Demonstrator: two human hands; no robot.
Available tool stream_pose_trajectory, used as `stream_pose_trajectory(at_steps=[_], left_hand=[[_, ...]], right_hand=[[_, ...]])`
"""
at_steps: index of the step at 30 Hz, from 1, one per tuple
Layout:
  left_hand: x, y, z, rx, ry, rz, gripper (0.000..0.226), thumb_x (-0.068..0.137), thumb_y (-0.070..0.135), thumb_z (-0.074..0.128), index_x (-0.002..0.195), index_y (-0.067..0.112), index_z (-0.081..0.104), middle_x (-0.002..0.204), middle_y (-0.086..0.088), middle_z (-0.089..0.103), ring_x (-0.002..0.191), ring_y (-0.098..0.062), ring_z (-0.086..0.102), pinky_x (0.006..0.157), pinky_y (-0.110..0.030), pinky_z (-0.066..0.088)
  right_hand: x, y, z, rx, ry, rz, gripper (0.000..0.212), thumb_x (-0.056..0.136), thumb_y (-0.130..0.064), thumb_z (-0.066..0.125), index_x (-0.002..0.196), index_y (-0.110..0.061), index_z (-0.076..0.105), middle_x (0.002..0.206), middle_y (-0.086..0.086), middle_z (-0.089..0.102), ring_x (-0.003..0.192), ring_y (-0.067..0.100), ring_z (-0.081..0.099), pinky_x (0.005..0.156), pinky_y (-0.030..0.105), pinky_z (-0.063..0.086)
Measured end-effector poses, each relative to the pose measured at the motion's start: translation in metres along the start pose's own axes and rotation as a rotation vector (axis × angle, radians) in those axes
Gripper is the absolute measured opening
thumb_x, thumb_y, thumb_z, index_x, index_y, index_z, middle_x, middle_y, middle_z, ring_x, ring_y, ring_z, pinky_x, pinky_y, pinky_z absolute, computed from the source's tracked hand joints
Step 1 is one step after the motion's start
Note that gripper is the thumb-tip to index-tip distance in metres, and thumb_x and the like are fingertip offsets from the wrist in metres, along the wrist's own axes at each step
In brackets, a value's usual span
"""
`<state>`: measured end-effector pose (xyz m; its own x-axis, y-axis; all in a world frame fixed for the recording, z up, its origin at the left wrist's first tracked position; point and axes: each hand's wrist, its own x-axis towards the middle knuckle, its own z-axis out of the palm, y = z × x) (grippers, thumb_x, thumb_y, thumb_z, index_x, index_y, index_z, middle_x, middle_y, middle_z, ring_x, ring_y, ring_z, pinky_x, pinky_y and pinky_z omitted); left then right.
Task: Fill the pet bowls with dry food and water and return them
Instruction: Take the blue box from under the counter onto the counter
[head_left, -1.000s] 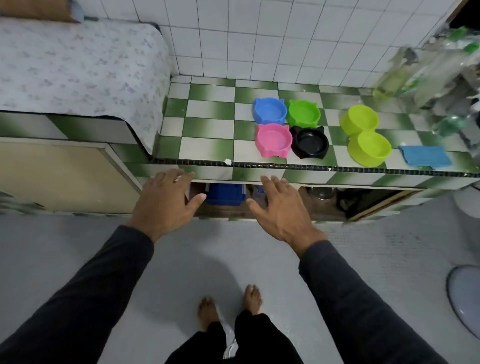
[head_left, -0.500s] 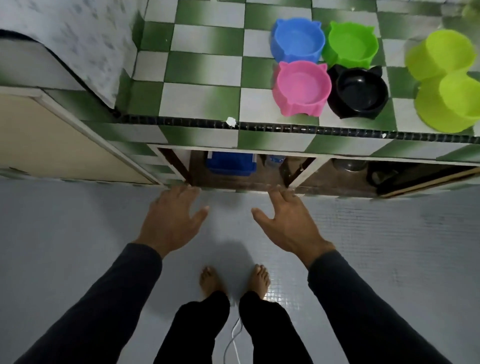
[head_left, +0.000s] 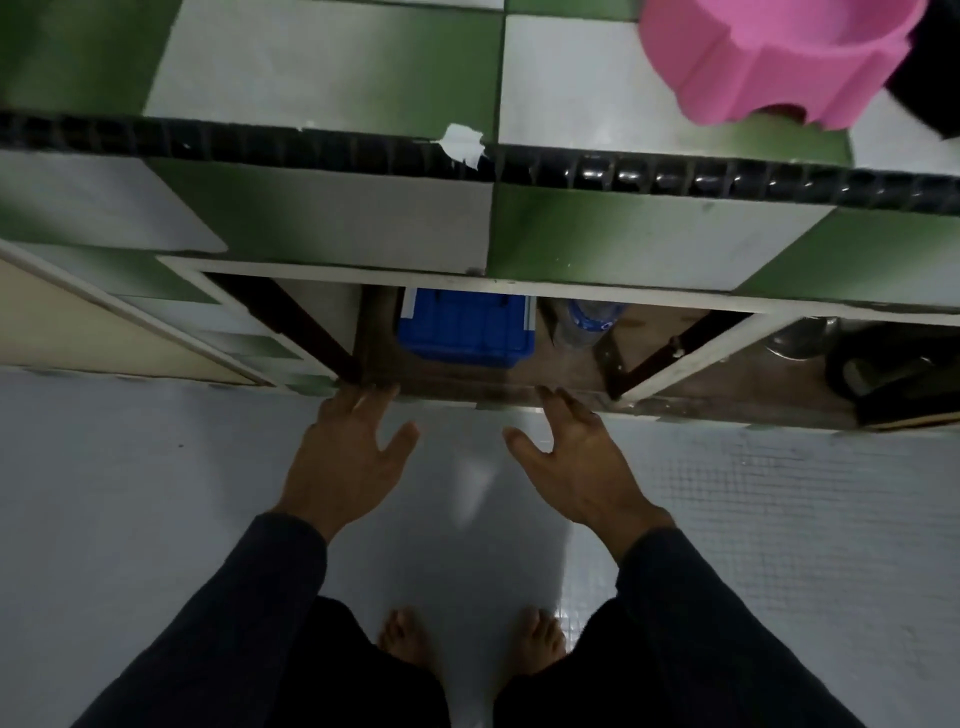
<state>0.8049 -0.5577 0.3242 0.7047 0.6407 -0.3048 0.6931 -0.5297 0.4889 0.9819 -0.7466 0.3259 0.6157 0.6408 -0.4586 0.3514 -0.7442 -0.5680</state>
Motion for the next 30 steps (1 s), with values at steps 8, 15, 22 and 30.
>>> stream_pose_trajectory(at_steps=[8, 15, 22, 30], left_hand=[[0.094, -0.046, 0.066, -0.167, 0.166, 0.049, 0.052, 0.098, 0.040, 0.066, 0.145, 0.018, 0.058, 0.142, -0.011, 0.055, 0.127, -0.028, 0.054, 0.103, -0.031, 0.041], [0.163, -0.080, 0.113, -0.334, 0.283, 0.024, 0.049, 0.098, 0.049, 0.062, 0.142, 0.029, 0.061, 0.139, 0.000, 0.054, 0.117, -0.008, 0.051, 0.099, -0.024, 0.040], [0.210, -0.103, 0.139, -0.309, 0.325, 0.030, 0.061, 0.087, 0.069, 0.052, 0.135, 0.034, 0.065, 0.123, 0.007, 0.051, 0.108, -0.010, 0.053, 0.093, -0.027, 0.041], [0.263, -0.119, 0.154, -0.382, 0.225, 0.022, 0.051, 0.099, 0.056, 0.056, 0.142, 0.030, 0.059, 0.134, 0.007, 0.059, 0.113, -0.009, 0.055, 0.082, -0.017, 0.043]], right_hand=[[0.105, 0.042, 0.049, 0.130, 0.135, -0.010, 0.073, 0.093, -0.065, 0.052, 0.156, -0.039, 0.027, 0.159, 0.001, 0.038, 0.142, 0.023, 0.039, 0.103, 0.022, 0.028], [0.175, 0.069, 0.079, 0.272, 0.195, 0.009, 0.069, 0.093, -0.068, 0.050, 0.154, -0.049, 0.025, 0.160, -0.006, 0.034, 0.131, 0.017, 0.046, 0.094, 0.030, 0.031], [0.216, 0.077, 0.093, 0.317, 0.227, 0.042, 0.065, 0.094, -0.067, 0.048, 0.152, -0.055, 0.023, 0.162, -0.007, 0.031, 0.140, 0.023, 0.039, 0.110, 0.048, 0.036], [0.268, 0.091, 0.109, 0.388, 0.234, 0.039, 0.065, 0.092, -0.068, 0.050, 0.152, -0.056, 0.025, 0.159, -0.004, 0.038, 0.136, 0.023, 0.048, 0.103, 0.041, 0.040]])
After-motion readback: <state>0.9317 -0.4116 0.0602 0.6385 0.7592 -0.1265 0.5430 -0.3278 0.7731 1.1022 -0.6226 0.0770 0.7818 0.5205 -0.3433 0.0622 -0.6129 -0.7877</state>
